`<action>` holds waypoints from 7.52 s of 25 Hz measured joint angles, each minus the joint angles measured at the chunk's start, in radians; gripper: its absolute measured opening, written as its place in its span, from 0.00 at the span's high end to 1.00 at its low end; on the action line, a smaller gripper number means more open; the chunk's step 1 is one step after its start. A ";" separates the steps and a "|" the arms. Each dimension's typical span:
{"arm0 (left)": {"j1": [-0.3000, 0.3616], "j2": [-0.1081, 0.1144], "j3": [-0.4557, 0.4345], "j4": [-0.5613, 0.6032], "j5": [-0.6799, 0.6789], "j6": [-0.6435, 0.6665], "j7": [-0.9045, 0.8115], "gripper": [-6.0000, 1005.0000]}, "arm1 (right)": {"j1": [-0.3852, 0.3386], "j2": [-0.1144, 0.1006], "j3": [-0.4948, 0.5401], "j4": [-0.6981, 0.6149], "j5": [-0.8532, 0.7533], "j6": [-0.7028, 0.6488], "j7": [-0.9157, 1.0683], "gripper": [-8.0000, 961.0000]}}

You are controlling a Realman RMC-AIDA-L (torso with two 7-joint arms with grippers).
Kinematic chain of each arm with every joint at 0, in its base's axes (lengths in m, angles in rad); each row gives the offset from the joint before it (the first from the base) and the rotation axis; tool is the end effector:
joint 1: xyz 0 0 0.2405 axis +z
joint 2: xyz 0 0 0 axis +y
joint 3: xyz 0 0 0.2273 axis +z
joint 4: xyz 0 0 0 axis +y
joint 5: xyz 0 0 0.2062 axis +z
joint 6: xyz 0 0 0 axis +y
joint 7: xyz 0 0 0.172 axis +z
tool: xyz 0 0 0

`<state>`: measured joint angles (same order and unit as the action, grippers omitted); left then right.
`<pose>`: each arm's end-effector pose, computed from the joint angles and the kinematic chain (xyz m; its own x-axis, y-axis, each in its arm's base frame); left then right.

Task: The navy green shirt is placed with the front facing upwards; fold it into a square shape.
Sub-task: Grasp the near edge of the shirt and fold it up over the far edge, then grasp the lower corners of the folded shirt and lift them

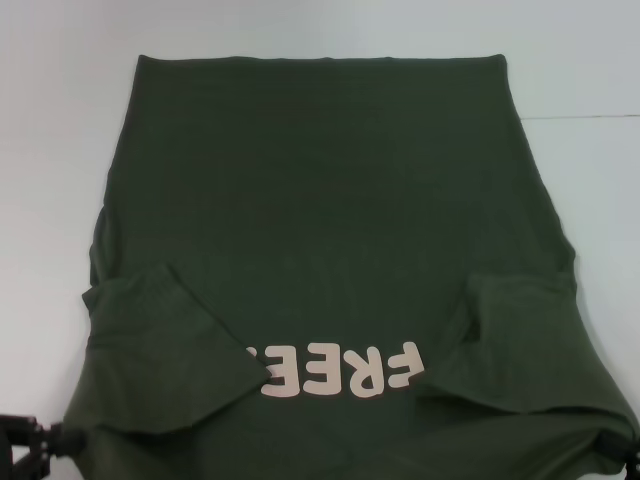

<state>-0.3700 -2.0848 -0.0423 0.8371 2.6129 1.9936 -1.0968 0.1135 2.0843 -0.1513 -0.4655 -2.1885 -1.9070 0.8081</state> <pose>-0.3176 0.2075 0.0463 0.7776 0.4159 0.4715 0.5529 -0.8094 -0.1979 0.3164 0.1652 0.0105 0.6640 -0.2094 -0.7178 -0.5717 -0.7609 -0.3069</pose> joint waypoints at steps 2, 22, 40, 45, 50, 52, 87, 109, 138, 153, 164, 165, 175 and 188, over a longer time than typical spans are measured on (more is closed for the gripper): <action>-0.005 0.002 -0.019 -0.007 -0.017 0.000 0.000 0.97 | 0.006 -0.002 0.013 0.003 0.002 0.006 0.002 0.94; 0.024 0.011 -0.136 -0.059 -0.132 -0.037 0.025 0.97 | 0.056 -0.013 0.206 0.030 0.005 0.009 0.008 0.94; -0.066 0.038 -0.192 -0.201 -0.169 -0.269 -0.003 0.97 | 0.171 -0.017 0.289 0.067 0.006 0.096 0.054 0.94; -0.133 0.039 -0.189 -0.239 -0.180 -0.398 0.006 0.97 | 0.225 -0.022 0.307 0.068 0.013 0.181 0.107 0.94; -0.197 0.034 -0.179 -0.284 -0.209 -0.549 0.014 0.97 | 0.288 -0.026 0.301 0.067 0.031 0.293 0.182 0.94; -0.221 0.033 -0.172 -0.304 -0.213 -0.602 0.024 0.97 | 0.315 -0.027 0.301 0.067 0.033 0.337 0.198 0.94; -0.527 0.027 -0.142 -0.591 -0.395 -1.381 0.256 0.97 | 0.634 -0.042 0.198 0.155 0.068 1.022 0.347 0.94; -0.542 -0.008 -0.138 -0.619 -0.467 -1.434 0.365 0.96 | 0.687 -0.021 0.191 0.211 0.071 1.190 0.290 0.89; -0.499 -0.024 -0.144 -0.615 -0.695 -1.432 0.327 0.25 | 0.673 -0.035 0.137 0.192 0.093 1.187 0.352 0.17; -0.307 0.005 0.279 -0.390 -0.681 -1.003 -0.256 0.18 | 0.536 -0.023 -0.051 0.024 0.092 0.763 0.477 0.17; -0.198 0.009 0.423 -0.132 -0.413 -0.681 -0.460 0.19 | 0.397 -0.006 -0.150 -0.115 0.092 0.424 0.434 0.17; -0.199 0.009 0.424 -0.121 -0.381 -0.669 -0.472 0.19 | 0.391 -0.006 -0.152 -0.116 0.092 0.405 0.423 0.17; -0.201 -0.010 0.451 -0.054 -0.307 -0.713 -0.569 0.19 | 0.355 0.000 -0.289 -0.129 0.085 0.315 0.371 0.18; -0.212 -0.015 0.603 -0.061 -0.206 -0.850 -0.632 0.19 | 0.357 0.002 -0.355 -0.131 0.087 0.274 0.369 0.18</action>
<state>-0.5824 -2.0995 0.5602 0.7757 2.4071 1.1431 -1.7289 0.4710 2.0862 -0.5058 -0.5960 -2.1017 -1.6327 1.1770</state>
